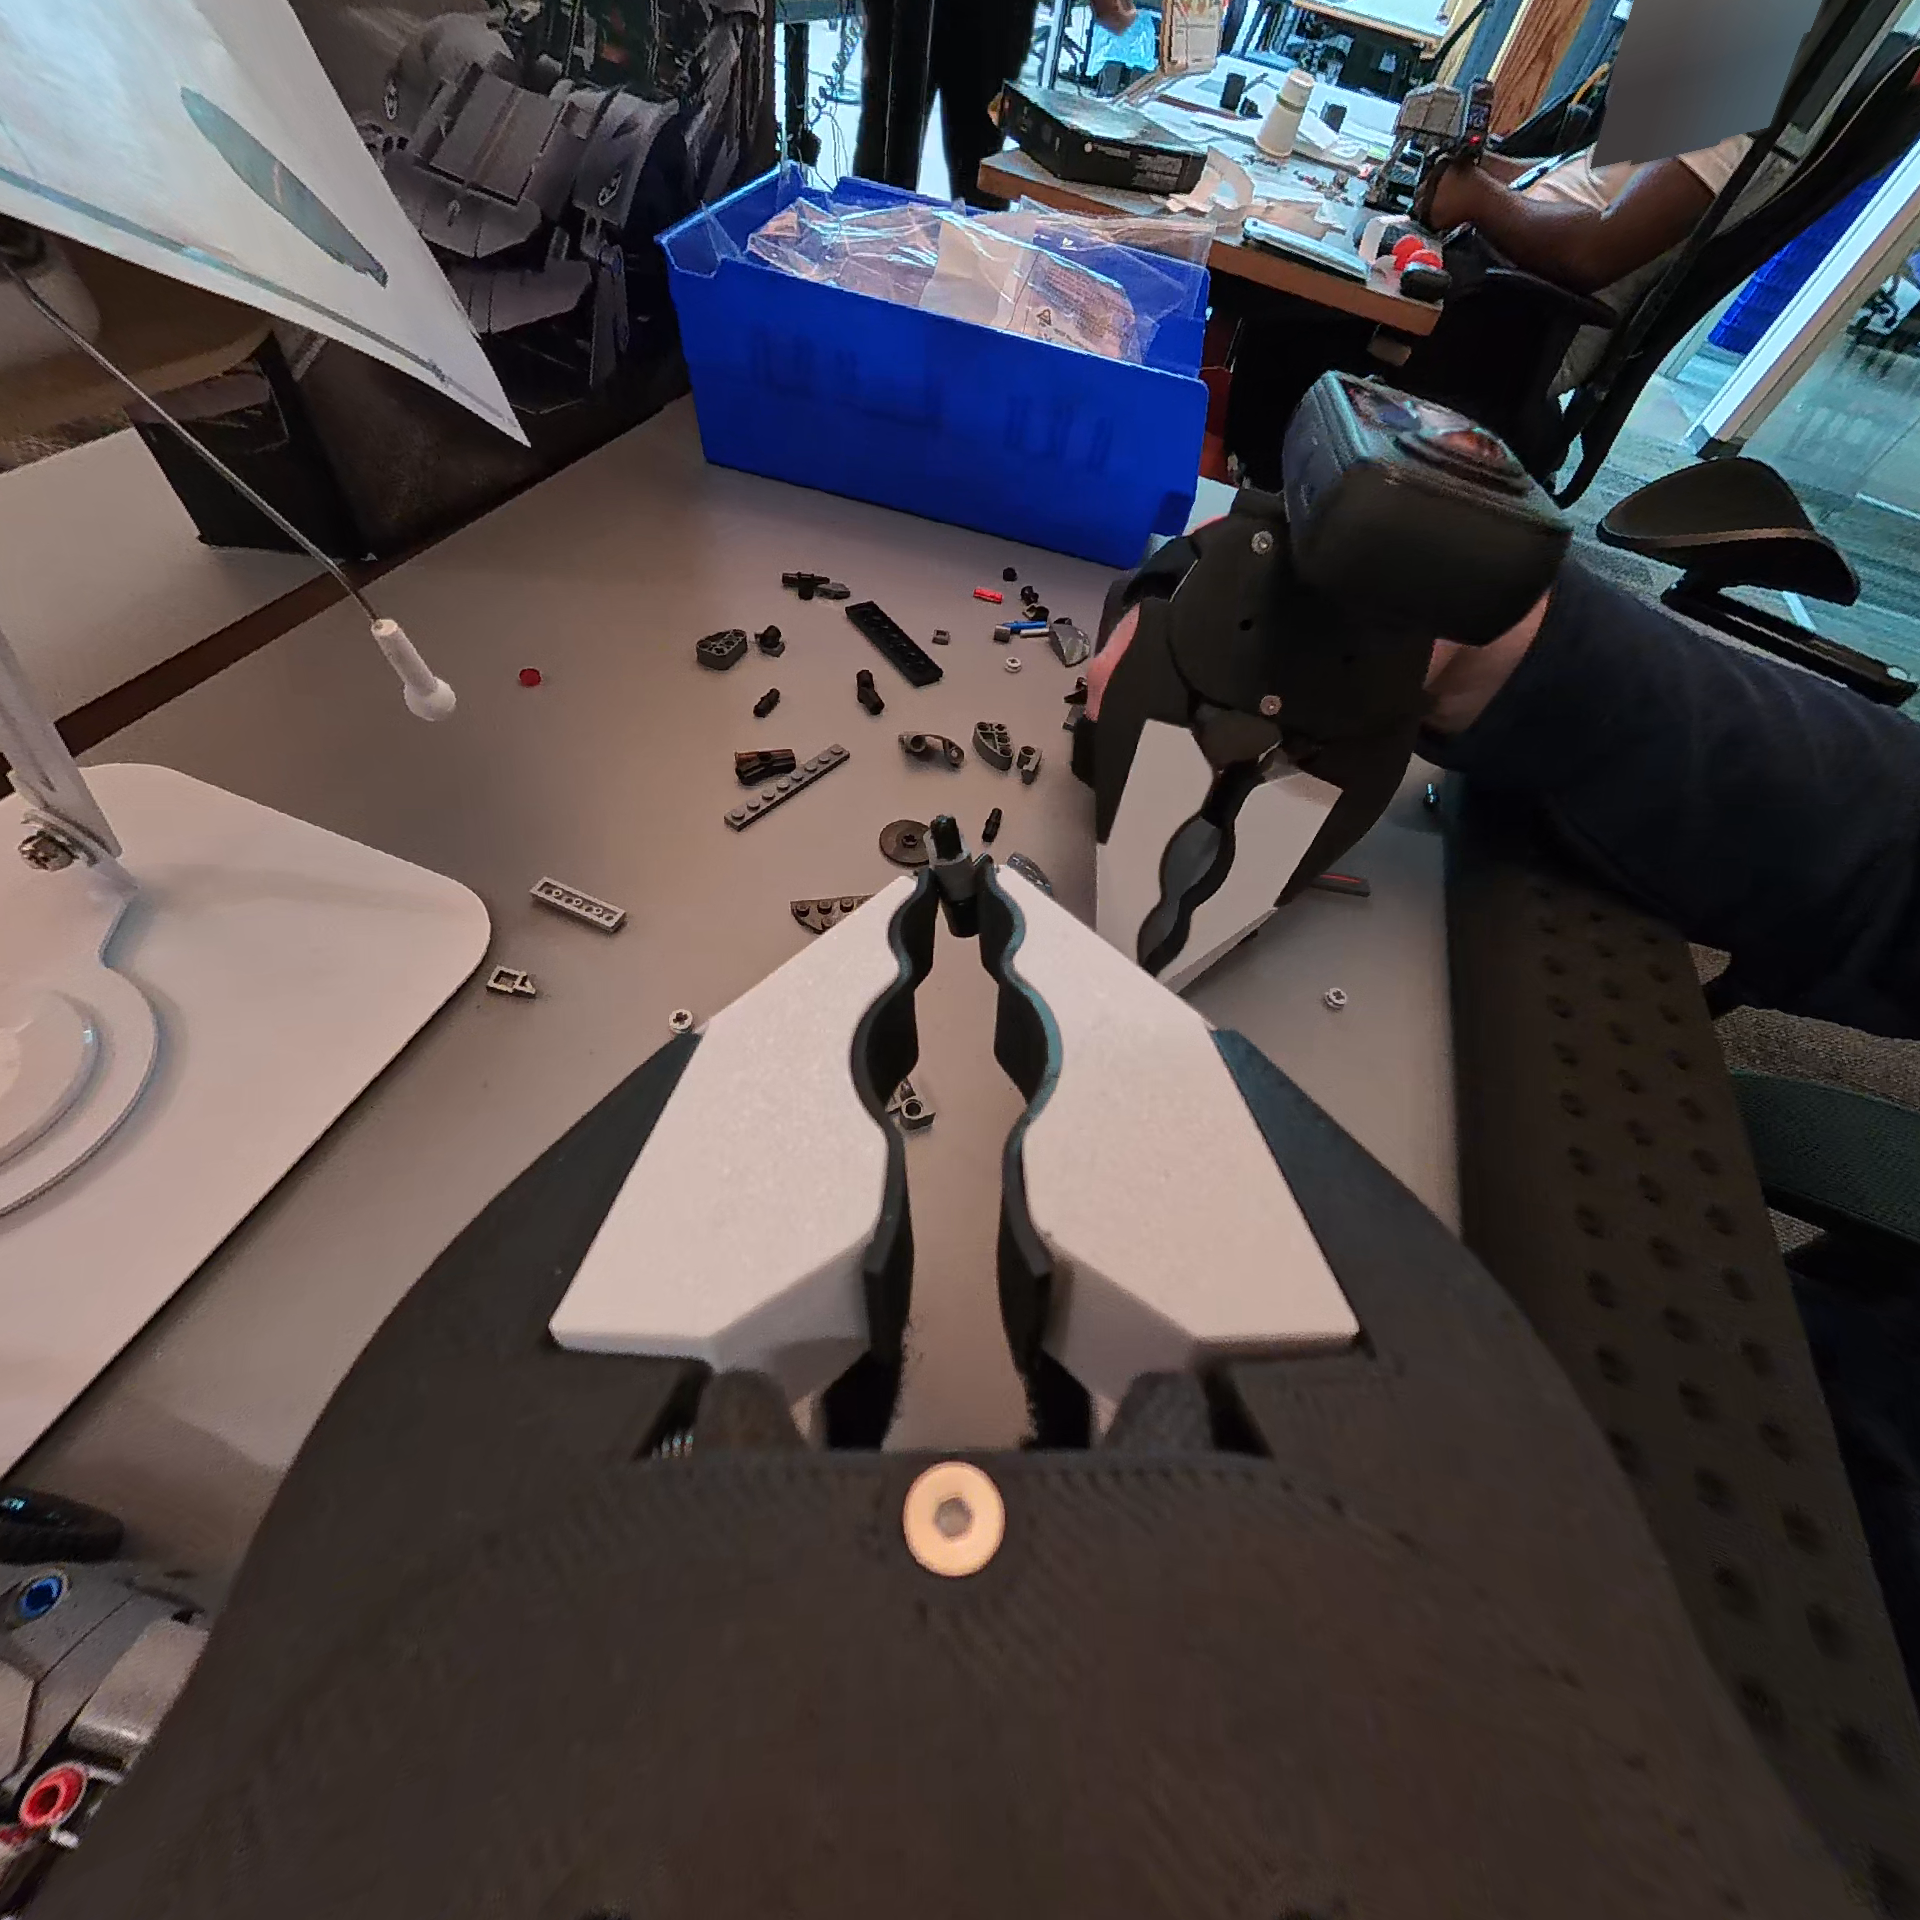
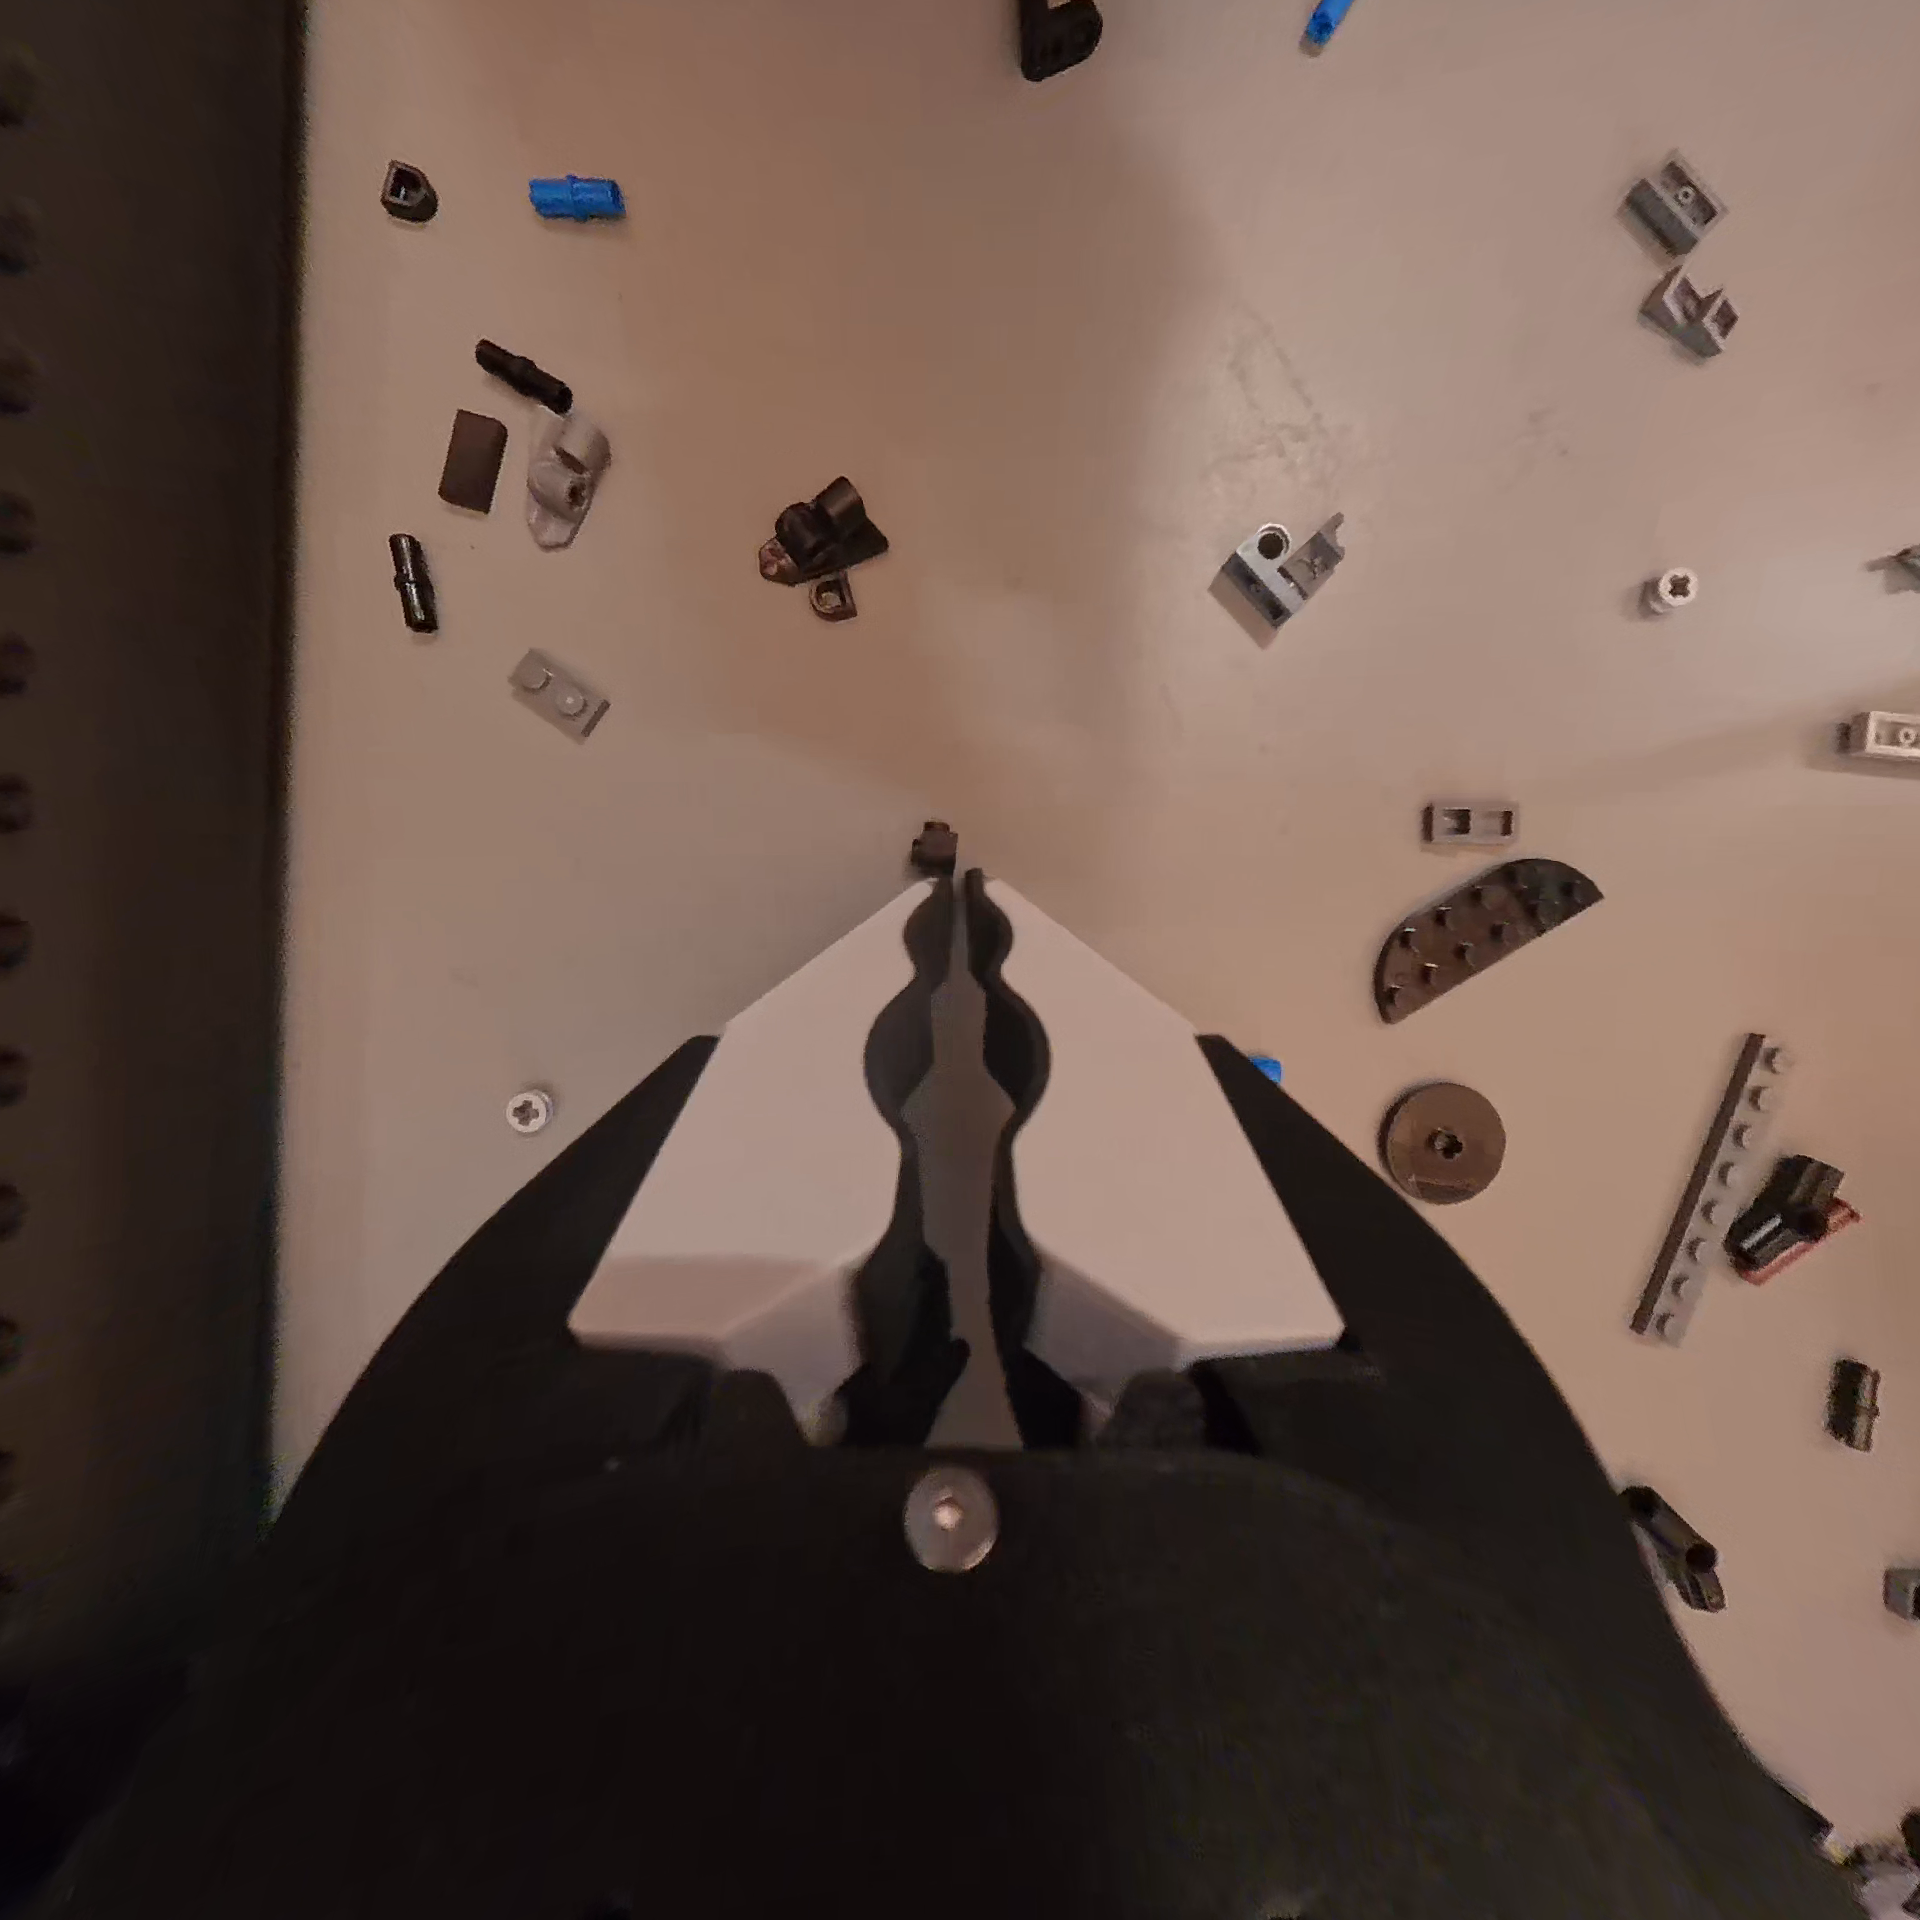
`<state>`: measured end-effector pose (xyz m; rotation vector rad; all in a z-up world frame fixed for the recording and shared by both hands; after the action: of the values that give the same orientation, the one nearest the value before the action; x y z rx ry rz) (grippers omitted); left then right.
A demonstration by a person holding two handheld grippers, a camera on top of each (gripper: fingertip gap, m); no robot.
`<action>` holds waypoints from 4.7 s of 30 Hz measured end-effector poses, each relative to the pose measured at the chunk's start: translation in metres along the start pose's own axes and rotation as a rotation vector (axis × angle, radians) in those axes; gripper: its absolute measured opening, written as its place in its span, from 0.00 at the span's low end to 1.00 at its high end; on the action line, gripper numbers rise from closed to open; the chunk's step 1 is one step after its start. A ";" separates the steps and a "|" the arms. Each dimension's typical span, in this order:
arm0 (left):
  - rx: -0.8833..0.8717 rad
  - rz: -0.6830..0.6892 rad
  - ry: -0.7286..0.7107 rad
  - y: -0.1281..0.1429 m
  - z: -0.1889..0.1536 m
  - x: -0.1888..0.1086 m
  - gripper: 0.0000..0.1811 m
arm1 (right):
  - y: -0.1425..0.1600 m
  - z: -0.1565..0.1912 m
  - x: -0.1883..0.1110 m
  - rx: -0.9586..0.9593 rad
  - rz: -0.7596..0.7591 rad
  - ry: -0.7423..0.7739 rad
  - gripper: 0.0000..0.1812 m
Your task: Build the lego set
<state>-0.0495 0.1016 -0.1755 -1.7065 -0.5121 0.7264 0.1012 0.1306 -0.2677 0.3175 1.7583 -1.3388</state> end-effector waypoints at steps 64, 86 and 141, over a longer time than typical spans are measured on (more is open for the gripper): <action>0.051 -0.045 0.085 -0.008 -0.022 0.005 0.03 | -0.065 -0.011 -0.065 -0.206 -0.580 0.331 0.03; 0.101 0.001 0.127 -0.001 -0.032 0.013 0.03 | -0.065 -0.007 -0.059 -0.224 -0.535 0.309 0.03; 0.164 -0.088 0.354 -0.004 -0.053 0.005 0.03 | -0.071 0.015 -0.060 -0.206 -0.651 0.071 0.03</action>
<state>-0.0089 0.0687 -0.1647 -1.6020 -0.2700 0.3796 0.0964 0.1073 -0.1766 -0.3610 2.1373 -1.5725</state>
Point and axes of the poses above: each gripper's, where its closed fingertips meet, x out along the fingers, y out of its underside, z = x × y across the jaws, the point moved 6 cm from there along -x, back along the fingers, and after that the axes turned 9 degrees about -z, right-handed, at the moved point
